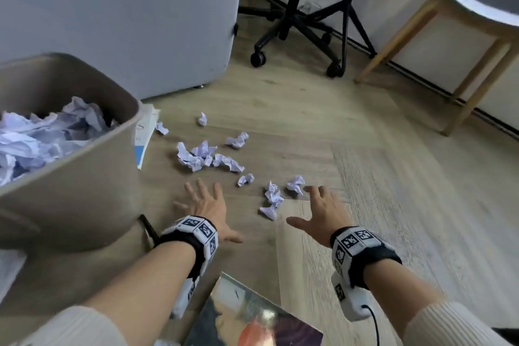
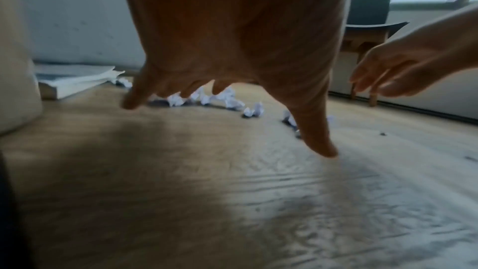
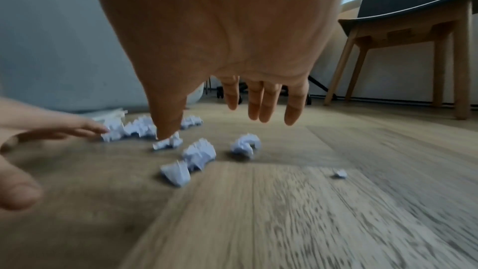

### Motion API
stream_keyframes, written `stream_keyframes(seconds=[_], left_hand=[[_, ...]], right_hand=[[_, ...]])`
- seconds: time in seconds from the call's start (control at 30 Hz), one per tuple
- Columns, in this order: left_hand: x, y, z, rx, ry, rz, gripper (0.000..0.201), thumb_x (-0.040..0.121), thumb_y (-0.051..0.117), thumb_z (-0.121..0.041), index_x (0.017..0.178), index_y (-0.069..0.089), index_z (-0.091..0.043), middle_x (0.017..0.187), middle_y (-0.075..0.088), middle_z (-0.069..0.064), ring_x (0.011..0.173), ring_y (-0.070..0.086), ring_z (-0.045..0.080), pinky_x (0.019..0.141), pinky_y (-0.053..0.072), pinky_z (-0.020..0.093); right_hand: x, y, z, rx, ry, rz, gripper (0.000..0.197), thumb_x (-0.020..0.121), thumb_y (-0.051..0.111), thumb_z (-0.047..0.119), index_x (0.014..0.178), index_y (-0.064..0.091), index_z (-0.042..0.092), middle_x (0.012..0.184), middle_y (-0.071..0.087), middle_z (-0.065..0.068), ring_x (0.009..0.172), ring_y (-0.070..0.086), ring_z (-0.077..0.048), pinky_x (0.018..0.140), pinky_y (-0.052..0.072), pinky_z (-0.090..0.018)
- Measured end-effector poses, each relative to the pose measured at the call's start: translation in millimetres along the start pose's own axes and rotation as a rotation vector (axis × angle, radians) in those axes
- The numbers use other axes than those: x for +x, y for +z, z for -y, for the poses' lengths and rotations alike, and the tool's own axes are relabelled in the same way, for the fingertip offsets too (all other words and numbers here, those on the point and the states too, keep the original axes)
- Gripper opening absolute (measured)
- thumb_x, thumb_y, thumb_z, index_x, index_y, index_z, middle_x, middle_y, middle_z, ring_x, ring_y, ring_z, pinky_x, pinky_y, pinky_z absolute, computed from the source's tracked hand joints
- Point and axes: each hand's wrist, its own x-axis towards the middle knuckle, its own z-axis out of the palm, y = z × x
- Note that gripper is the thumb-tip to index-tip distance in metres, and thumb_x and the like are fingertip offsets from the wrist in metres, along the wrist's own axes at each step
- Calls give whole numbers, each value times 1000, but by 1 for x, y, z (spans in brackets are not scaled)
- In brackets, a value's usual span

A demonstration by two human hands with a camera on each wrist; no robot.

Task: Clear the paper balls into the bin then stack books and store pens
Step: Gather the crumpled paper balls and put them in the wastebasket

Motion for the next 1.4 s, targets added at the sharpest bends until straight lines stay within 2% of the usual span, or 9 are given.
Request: stream_keyframes(seconds=[0.13, 0.3, 0.43, 0.57, 0.67, 0.83, 1.03, 1.17, 1.4], left_hand=[[21, 17, 11, 42, -116, 185, 175, 22, 74, -82, 141, -37, -17, 141, -48, 22, 133, -34, 51, 98, 6, 80], [30, 19, 6, 56, -169, 235, 181, 14, 73, -83, 134, -44, -16, 136, -52, 26, 130, -36, 54, 96, 8, 82], [30, 16, 5, 33, -173, 250, 182, 14, 74, -82, 134, -46, -16, 131, -56, 27, 128, -38, 55, 95, 6, 83], [28, 9, 1, 31, -186, 277, 182, 15, 75, -81, 134, -45, -16, 129, -57, 29, 127, -38, 56, 95, 6, 83], [28, 7, 1, 33, -193, 288, 182, 14, 75, -81, 134, -46, -16, 128, -57, 30, 127, -38, 57, 95, 7, 83], [28, 6, 3, 24, -187, 310, 184, 11, 74, -82, 133, -46, -16, 128, -57, 29, 126, -38, 57, 94, 6, 83], [27, 4, 0, 21, -201, 321, 184, 11, 75, -81, 133, -47, -16, 130, -56, 29, 126, -38, 57, 96, 8, 82], [28, 4, 1, 10, -199, 330, 185, 9, 74, -81, 134, -46, -16, 130, -56, 29, 126, -39, 57, 96, 7, 83], [25, 3, 1, 10, -183, 324, 184, 12, 75, -82, 133, -46, -15, 131, -55, 29, 127, -37, 57, 96, 7, 82]], right_hand=[[21, 30, 1, 122, 9, -38, 114, 56, 57, 82, 145, 19, 23, 143, 29, -7, 131, 36, -27, 104, 40, -41], [69, 60, 22, -3, 0, 54, 116, 63, 41, 89, 151, -10, 32, 159, -12, -16, 147, 4, -37, 112, 25, -59], [83, 69, 32, -274, -85, -36, 81, 80, 36, 76, 144, 27, 28, 149, 28, -18, 122, 43, -38, 84, 47, -46], [89, 73, 37, -265, -185, -123, 41, 86, 38, 52, 98, 54, 16, 106, 55, -16, 80, 55, -32, 51, 46, -37], [89, 80, 41, -253, -265, -54, 22, 91, 44, 32, 100, 47, 12, 103, 51, -17, 76, 56, -34, 57, 50, -40], [84, 68, 45, -145, -184, 27, 34, 86, 63, 14, 113, 45, 4, 108, 51, -17, 89, 63, -38, 64, 40, -39], [94, 39, -44, 325, 366, -215, 15, 101, 36, 19, 102, 47, 10, 78, 57, -14, 68, 58, -34, 59, 52, -46], [75, 33, -96, 237, 560, -202, 28, 100, 42, 30, 110, 48, 4, 85, 61, -14, 71, 54, -30, 58, 37, -31], [63, 70, -107, 105, 445, -149, 24, 100, 42, 26, 98, 48, 3, 89, 63, -18, 69, 48, -27, 62, 34, -33]])
